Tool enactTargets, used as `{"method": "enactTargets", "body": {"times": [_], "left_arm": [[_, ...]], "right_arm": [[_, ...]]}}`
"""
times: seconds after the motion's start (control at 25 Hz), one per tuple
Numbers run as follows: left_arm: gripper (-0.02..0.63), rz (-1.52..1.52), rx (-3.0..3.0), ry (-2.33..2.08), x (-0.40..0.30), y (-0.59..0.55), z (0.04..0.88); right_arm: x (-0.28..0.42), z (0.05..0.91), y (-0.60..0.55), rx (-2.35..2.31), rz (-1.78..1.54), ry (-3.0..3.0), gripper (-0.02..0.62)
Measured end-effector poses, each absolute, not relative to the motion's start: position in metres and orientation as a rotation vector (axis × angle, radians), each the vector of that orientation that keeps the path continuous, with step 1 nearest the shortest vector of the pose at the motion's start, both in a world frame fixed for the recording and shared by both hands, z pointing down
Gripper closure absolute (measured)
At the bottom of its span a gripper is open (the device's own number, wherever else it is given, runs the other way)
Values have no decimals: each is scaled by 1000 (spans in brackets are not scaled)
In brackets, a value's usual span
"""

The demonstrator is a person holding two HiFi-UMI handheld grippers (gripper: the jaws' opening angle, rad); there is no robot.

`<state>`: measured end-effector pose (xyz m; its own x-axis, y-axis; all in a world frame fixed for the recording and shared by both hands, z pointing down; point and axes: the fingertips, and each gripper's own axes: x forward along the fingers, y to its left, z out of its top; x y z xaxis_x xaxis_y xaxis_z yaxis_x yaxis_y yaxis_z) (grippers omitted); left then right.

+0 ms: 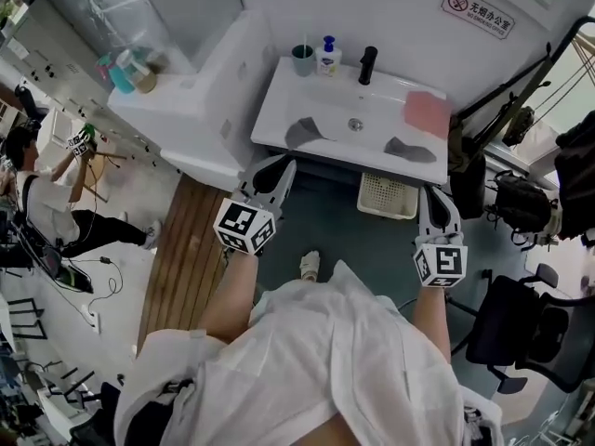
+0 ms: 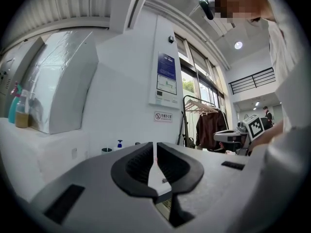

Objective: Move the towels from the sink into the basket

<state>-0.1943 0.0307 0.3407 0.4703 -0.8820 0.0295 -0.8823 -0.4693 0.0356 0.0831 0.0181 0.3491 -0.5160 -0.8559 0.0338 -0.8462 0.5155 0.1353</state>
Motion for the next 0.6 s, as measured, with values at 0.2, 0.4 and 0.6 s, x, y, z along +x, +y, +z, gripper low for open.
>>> {"method": "enactTargets", "body": {"times": [0.2,0.4,0.6], "left_arm": [[574,7,2680,-1527,-214,-17,345],[574,-3,2705,-1445,-210,-54,351],[574,-5,2728,-1379,-196,-73,355]], "right_arm": [[67,356,-21,1543,-118,-2602,565],[54,359,-46,1554,-116,-2573,565],[50,364,-56,1546,-103,-2554,565]]}}
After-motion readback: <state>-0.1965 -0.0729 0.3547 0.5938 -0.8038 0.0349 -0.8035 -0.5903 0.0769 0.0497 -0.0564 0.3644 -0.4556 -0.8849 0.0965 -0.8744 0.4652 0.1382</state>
